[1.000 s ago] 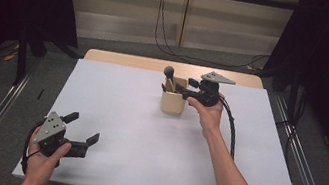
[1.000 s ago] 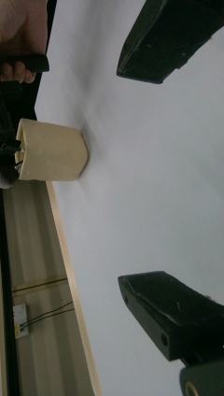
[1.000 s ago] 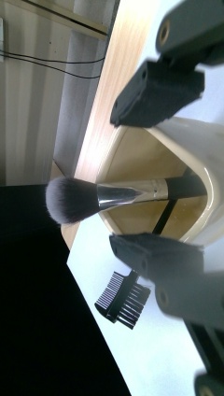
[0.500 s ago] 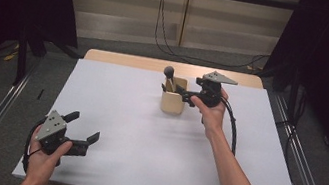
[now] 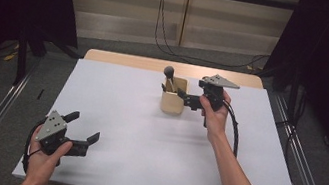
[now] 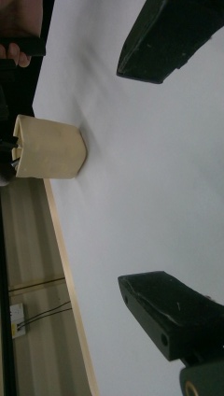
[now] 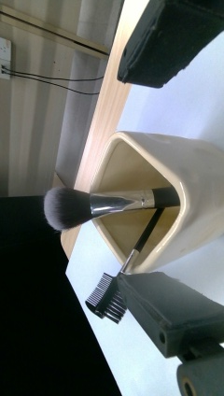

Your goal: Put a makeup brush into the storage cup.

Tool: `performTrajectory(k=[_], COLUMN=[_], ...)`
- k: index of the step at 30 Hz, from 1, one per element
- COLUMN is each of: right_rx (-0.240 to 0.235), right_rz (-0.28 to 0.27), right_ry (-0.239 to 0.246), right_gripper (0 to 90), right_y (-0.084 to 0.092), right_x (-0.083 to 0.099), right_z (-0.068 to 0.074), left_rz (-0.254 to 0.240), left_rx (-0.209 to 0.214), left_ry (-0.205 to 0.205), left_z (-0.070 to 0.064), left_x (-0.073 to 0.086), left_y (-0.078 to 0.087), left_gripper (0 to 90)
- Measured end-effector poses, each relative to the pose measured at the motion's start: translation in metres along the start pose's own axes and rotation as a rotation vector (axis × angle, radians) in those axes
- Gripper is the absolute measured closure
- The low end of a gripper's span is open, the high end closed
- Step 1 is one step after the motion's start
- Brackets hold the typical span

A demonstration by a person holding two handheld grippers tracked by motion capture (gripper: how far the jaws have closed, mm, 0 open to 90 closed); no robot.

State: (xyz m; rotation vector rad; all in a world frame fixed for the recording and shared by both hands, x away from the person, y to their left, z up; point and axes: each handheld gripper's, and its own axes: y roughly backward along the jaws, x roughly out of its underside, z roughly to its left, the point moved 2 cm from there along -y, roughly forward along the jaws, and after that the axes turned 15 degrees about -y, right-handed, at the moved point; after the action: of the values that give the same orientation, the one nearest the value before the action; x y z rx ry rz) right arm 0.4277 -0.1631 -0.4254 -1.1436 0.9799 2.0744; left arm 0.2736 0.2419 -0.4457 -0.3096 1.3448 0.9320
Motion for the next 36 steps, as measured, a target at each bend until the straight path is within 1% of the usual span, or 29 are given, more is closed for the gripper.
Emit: performTrajectory(k=[4,7,9,12,16,18,22,26,30,32,34,36], right_rx=[-0.004,-0.005,0.002,-0.002,0.003,0.016,0.023,0.032,0.041,0.046,0.052,0.052], right_rz=[0.001,-0.011,-0.019,-0.029,-0.026,-0.031,-0.045,-0.036,-0.04,-0.025,-0.017,-0.019], right_ry=[0.012,0.022,0.031,0.027,0.026,0.035,0.033,0.037,0.042,0.053,0.054,0.061], right_gripper=[3.2,3.1,3.0,3.0,2.8,2.6,2.6,2.4,2.4,2.4,2.4,2.4], right_y=[0.006,0.011,0.015,0.023,0.033,0.039,0.049,0.057,0.063,0.066,0.069,0.073], right_x=[-0.001,-0.003,-0.003,-0.001,0.0,0.001,0.003,0.008,0.011,0.012,0.014,0.015], right_z=[0.002,0.003,0.003,0.003,0.0,-0.002,-0.005,-0.008,-0.009,-0.008,-0.009,-0.009], left_rz=[-0.003,0.0,0.001,-0.002,0.001,0.001,0.003,0.004,0.003,0.007,0.008,0.009], left_rx=[0.0,-0.005,-0.004,-0.005,-0.007,-0.007,-0.007,-0.007,-0.004,-0.008,-0.009,-0.009], left_ry=[-0.003,0.0,0.0,-0.001,-0.001,0.002,0.004,0.007,0.005,0.008,0.009,0.009], left_z=[-0.001,0.0,0.0,-0.001,0.0,0.0,0.0,0.0,-0.001,-0.001,-0.001,-0.001], left_x=[0.0,0.0,0.001,0.001,0.001,0.001,0.001,0.001,0.0,0.001,0.001,0.001], left_y=[0.003,0.003,0.004,0.004,0.004,0.004,0.004,0.003,0.003,0.004,0.004,0.004], left_gripper=[2.3,2.3,2.3,2.3,2.3,2.3,2.4,2.4,2.4,2.4,2.4,2.4])
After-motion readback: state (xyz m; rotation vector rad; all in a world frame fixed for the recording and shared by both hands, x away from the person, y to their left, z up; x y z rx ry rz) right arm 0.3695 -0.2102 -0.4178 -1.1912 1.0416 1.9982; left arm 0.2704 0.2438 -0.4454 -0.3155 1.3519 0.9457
